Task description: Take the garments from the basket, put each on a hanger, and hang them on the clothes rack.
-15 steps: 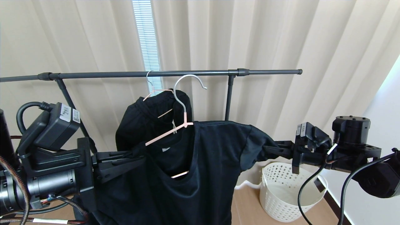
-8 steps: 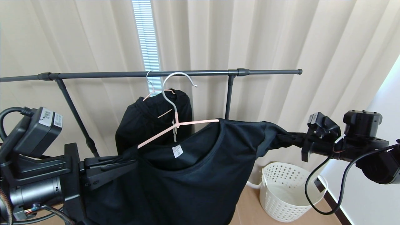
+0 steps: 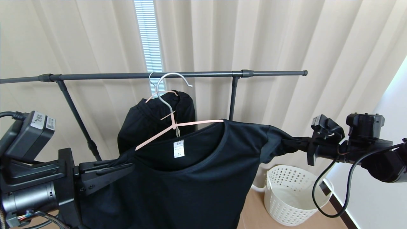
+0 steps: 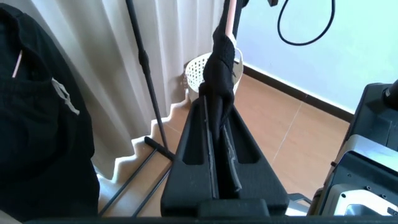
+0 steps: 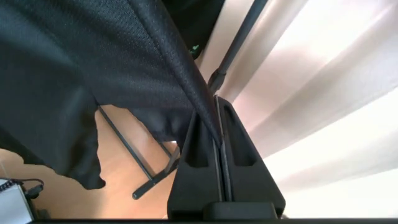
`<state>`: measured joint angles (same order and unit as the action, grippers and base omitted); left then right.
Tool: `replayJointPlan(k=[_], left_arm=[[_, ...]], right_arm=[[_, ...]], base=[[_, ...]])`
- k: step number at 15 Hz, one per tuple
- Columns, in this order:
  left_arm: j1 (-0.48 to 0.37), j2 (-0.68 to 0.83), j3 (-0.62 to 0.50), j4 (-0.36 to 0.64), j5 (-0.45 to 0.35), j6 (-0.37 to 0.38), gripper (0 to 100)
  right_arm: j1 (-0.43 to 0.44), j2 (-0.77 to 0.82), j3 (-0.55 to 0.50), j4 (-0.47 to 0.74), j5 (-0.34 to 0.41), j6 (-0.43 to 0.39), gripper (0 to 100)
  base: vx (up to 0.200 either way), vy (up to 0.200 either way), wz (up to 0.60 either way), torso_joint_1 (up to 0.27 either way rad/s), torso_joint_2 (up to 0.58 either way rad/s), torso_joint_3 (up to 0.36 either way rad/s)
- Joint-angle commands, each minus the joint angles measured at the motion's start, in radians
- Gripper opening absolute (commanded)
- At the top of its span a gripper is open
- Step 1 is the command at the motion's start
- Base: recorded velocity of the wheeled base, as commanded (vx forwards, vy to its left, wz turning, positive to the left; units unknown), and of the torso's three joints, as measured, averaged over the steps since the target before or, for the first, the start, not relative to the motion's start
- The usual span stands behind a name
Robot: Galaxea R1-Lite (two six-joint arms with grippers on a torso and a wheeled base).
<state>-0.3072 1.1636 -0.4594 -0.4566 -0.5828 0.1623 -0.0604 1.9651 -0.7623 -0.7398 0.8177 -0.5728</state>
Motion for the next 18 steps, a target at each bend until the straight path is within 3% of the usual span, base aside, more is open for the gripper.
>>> replayJointPlan(k=[1,3,7,9,12,15,16,18], left_arm=[[0.0,0.005,-0.004,-0.001,0.001,-0.007,0],[0.011,0.011,-0.004,-0.001,0.004,-0.024,0],[0.12,0.107,-0.038,-0.002,0.004,-0.029,0],[0.129,0.143,-0.067,-0.004,0.008,-0.06,0],[0.128,0.214,-0.142,-0.002,0.113,-0.112,0],[0.125,0.272,-0.188,-0.004,0.141,-0.153,0],[0.123,0.315,-0.22,-0.005,0.155,-0.153,0],[0.102,0.366,-0.274,-0.005,0.212,-0.155,0]], right_arm=[[0.007,-0.005,0.001,0.002,0.0,-0.004,100],[0.021,-0.011,0.003,0.0,-0.002,-0.006,100],[0.068,-0.111,0.032,0.013,-0.003,0.007,100],[0.102,-0.153,0.049,0.01,-0.005,0.048,100],[0.169,-0.259,0.061,0.008,-0.046,0.191,100],[0.232,-0.302,0.057,0.005,-0.144,0.3,100],[0.277,-0.304,0.049,0.002,-0.252,0.309,100],[0.327,-0.305,0.035,0.002,-0.351,0.321,100]], base=[[0.0,0.0,0.0,0.0,0.0,0.0],[0.0,0.0,0.0,0.0,0.0,0.0],[0.0,0.0,0.0,0.0,0.0,0.0],[0.0,0.0,0.0,0.0,0.0,0.0],[0.0,0.0,0.0,0.0,0.0,0.0],[0.0,0.0,0.0,0.0,0.0,0.0],[0.0,0.0,0.0,0.0,0.0,0.0],[0.0,0.0,0.0,0.0,0.0,0.0]])
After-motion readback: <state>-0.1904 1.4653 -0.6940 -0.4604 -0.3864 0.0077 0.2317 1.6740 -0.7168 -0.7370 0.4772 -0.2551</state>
